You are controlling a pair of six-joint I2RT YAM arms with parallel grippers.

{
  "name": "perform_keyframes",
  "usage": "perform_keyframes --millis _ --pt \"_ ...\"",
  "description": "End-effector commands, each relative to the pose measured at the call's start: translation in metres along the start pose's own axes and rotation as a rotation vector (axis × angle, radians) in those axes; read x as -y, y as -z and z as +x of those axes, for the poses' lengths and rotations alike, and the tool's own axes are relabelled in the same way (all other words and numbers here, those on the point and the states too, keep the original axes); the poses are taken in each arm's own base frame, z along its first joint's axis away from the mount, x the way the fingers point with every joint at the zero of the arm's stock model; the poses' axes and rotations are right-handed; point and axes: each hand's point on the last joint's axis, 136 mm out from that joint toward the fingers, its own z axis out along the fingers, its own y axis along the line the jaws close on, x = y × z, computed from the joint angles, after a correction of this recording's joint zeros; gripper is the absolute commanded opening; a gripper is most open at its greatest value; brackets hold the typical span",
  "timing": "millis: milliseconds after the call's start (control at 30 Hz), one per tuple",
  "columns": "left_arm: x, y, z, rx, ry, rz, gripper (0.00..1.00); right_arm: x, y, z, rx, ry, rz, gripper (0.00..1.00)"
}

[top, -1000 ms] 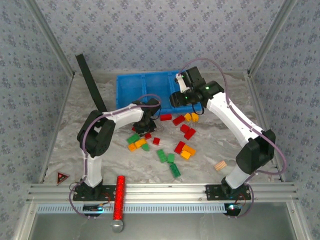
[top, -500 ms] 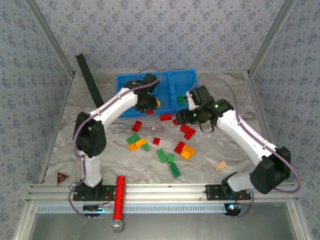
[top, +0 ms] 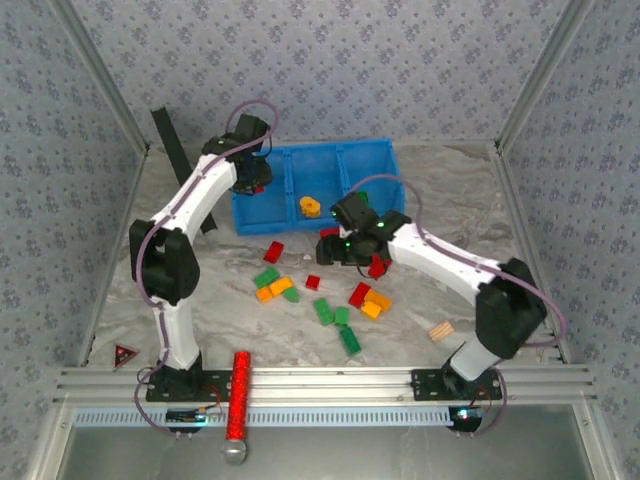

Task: Sort the legos into containers by color
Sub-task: Place the lego in the container.

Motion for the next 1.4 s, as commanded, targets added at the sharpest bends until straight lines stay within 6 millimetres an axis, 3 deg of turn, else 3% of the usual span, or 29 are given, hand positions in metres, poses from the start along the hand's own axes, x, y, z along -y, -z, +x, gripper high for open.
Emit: perform_keyframes --millis 0,333,833,1000,1100,1200,1367 --pt "0.002 -0.024 0.001 -0.022 -0.057 -0.013 0.13 -0.018 -0.011 -0.008 0.002 -0.014 0.001 0.66" --pt "-0.004 -0.084 0.040 -0.150 -0.055 -0.054 0.14 -0.021 -0.054 0.008 -0.131 -0.011 0.069 0.67" --pt "-0.011 -0.110 0.077 -0.233 -0.047 -0.053 0.20 -0.018 -0.087 0.040 -0.233 -0.085 0.112 0.69" --pt "-0.010 -0.112 0.085 -0.248 -0.051 -0.046 0.30 -0.014 -0.093 0.044 -0.237 -0.089 0.136 0.68" --pt "-0.009 -0.109 0.083 -0.242 -0.056 -0.042 0.42 -0.013 -0.096 0.044 -0.233 -0.084 0.143 0.64" --pt "-0.008 -0.101 0.078 -0.222 -0.059 -0.033 0.48 -0.014 -0.101 0.045 -0.241 -0.073 0.134 0.56" --pt "-0.002 -0.080 0.065 -0.181 -0.056 -0.003 0.53 -0.011 -0.106 0.041 -0.235 -0.071 0.146 0.54"
